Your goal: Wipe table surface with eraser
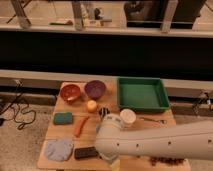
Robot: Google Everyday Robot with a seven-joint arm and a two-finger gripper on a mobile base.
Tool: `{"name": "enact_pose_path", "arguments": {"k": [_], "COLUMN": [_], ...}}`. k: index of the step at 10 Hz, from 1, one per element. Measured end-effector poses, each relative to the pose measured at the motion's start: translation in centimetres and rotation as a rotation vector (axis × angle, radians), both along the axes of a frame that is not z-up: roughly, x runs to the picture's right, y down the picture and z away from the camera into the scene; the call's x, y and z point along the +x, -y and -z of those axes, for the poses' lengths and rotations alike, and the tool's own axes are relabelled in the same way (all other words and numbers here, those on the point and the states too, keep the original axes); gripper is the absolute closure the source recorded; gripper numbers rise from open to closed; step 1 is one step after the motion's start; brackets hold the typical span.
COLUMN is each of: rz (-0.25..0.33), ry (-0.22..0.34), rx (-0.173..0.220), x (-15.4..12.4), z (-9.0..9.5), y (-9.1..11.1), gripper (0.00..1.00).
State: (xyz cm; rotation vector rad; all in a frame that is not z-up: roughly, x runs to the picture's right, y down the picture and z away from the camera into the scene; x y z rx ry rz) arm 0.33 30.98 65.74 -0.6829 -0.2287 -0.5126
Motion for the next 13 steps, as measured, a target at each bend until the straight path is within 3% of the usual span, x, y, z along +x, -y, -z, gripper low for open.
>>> {"name": "enact_pose_path", "arguments": {"k": [9,11,13], "rz": [0.011,0.041,0.087], "ry": [-0.009,-0.002,0.023], "rx": [-0.008,-0.012,-0.006], "x": [-0.3,-2.4,-6.3], "z": [-0.3,-0.9,-1.1], "y": [-0.5,-1.5,-2.3], "gripper": [0.2,0.2,0.2]}}
